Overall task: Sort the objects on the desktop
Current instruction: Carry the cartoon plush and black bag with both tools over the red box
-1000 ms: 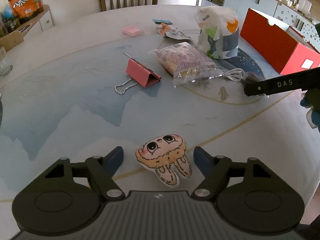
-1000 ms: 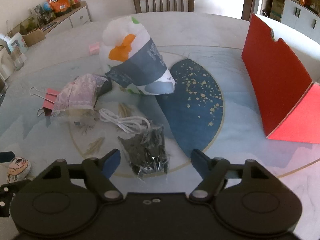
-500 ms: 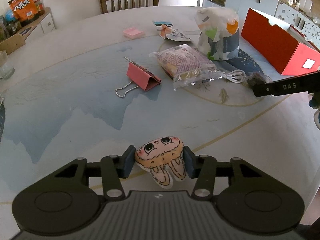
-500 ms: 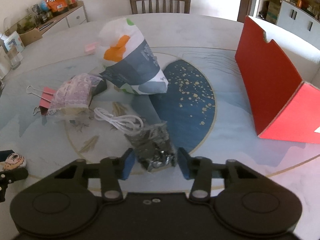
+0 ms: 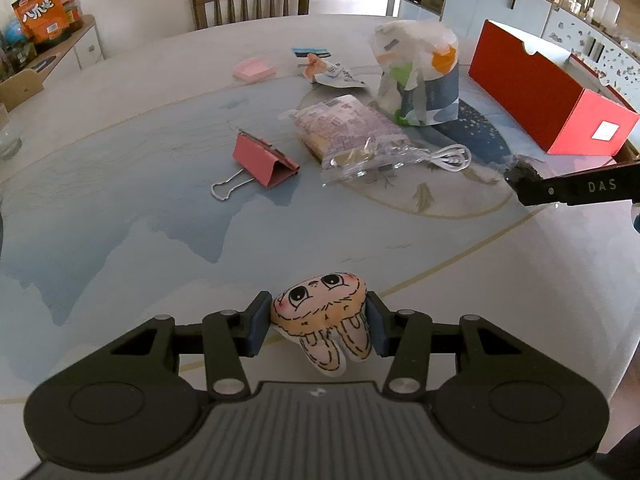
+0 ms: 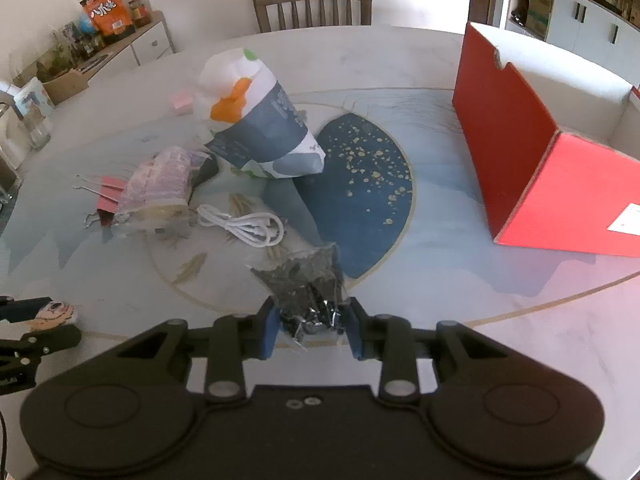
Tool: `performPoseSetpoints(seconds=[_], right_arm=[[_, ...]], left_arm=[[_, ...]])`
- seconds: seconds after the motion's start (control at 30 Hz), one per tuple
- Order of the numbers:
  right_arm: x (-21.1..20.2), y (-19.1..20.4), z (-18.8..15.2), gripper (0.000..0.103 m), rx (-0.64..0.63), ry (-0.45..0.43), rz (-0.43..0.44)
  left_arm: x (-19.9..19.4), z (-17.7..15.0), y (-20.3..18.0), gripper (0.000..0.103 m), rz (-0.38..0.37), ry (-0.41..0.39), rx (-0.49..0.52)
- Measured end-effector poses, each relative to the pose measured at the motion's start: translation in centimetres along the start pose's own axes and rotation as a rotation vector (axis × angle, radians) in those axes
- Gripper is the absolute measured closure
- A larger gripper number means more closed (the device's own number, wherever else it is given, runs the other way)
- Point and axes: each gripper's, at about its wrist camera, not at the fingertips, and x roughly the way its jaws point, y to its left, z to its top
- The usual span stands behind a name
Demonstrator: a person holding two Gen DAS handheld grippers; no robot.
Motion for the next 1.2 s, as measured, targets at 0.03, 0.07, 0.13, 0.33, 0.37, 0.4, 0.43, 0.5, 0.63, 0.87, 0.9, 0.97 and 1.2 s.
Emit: performPoseSetpoints(seconds=[0.03, 0.07, 0.13, 0.33, 0.37, 0.4, 0.43, 0.5, 0.63, 0.87, 0.9, 0.97, 1.2], right_arm=[[-0.2, 0.0, 0.0, 0.070, 0.002, -0.001, 0.004], [-0.4, -0.1, 0.0, 0.070, 0.004, -0.002, 0.009], [-0.9, -0.1, 0.0, 0.070, 0.004, -0.001, 0.019], [-2.2, -0.4, 0.2, 0.071, 0.010, -0.016, 0.033], [-2.5, -0.5, 0.3, 0.071, 0.013, -0.019, 0.035], [-2.7, -0.7, 0.3, 0.071, 0.017, -0.023, 0.037], [-3.0, -0.8, 0.4, 0.071, 0.019, -0.029, 0.038], [-3.5, -1.1, 0.7, 0.071, 0.024, -0.042, 0.041], [-4.7, -1.6, 1.1, 0.071, 0.031, -0.062, 0.057], [-6.2, -2.5, 1.7, 0.071, 0.035, -0.069, 0.081], [-6.4, -2.6, 1.8, 0.071, 0.035, -0.071, 0.083], [-6.8, -2.9, 1.9, 0.071, 0.034, -0.074, 0.086], [-7.9, -4.1, 2.5, 0.071, 0.046, -0.083, 0.105]], left_arm=[[-0.1, 0.1, -0.2, 0.055, -0.006, -0.001, 0.000], [-0.2, 0.2, -0.3, 0.055, -0.010, -0.003, 0.001], [-0.4, 0.5, -0.7, 0.055, -0.018, -0.007, 0.004], [-1.3, 1.5, -1.9, 0.055, -0.041, -0.025, 0.004], [-1.4, 1.7, -2.1, 0.055, -0.045, -0.029, 0.004], [-1.6, 1.9, -2.3, 0.055, -0.049, -0.034, 0.003], [-1.8, 2.1, -2.4, 0.055, -0.052, -0.040, 0.004], [-2.1, 2.5, -2.8, 0.055, -0.060, -0.047, 0.002], [-2.7, 3.3, -3.8, 0.055, -0.073, -0.061, 0.007], [-3.4, 4.7, -5.5, 0.055, -0.083, -0.085, 0.020], [-3.4, 4.9, -5.7, 0.055, -0.083, -0.089, 0.021], [-3.6, 5.3, -6.1, 0.055, -0.087, -0.096, 0.024], [-3.9, 6.6, -7.9, 0.055, -0.099, -0.125, 0.030]])
